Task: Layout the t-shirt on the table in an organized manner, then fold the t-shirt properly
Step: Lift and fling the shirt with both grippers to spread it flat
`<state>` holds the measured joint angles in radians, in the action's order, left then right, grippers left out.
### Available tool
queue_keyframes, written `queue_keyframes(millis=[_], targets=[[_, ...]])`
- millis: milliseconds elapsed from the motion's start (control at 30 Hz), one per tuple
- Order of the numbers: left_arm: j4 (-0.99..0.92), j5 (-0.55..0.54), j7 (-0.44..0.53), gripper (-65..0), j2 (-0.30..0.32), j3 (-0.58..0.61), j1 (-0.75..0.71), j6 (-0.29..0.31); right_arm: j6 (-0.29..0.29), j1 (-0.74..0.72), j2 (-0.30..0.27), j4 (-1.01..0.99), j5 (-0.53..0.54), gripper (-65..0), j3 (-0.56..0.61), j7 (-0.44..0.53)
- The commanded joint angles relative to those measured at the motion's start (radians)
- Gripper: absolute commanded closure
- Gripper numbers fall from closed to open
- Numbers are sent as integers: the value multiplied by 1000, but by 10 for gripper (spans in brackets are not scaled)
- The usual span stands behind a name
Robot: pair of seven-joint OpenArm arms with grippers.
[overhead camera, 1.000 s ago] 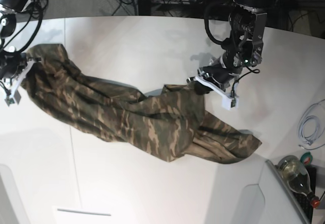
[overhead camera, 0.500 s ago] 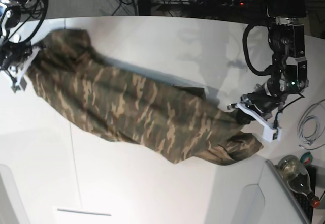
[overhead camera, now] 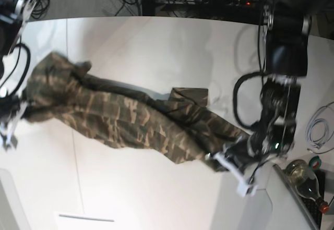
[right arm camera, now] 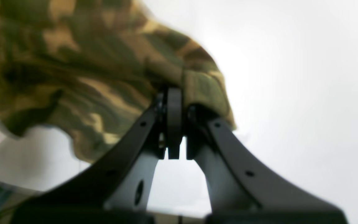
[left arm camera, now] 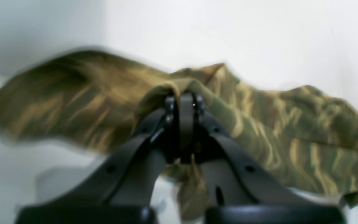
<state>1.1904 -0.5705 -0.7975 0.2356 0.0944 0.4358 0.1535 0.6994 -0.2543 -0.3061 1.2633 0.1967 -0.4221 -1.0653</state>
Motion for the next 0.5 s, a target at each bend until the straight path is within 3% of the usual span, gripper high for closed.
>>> queue_keyframes(millis=[0,233,467], targets=[[-36,-10,48,0,-5,17,100,-2,-1,-76,-31,-33,11,-6,35,47],[-481,-10,277,0,-91,175,547,-2,-1,-506,-150,-388,11,-6,282,239],[-496,-21,318,0,-94,166,826,-2,-1,-837,-245,-327,11,-6,340,253]])
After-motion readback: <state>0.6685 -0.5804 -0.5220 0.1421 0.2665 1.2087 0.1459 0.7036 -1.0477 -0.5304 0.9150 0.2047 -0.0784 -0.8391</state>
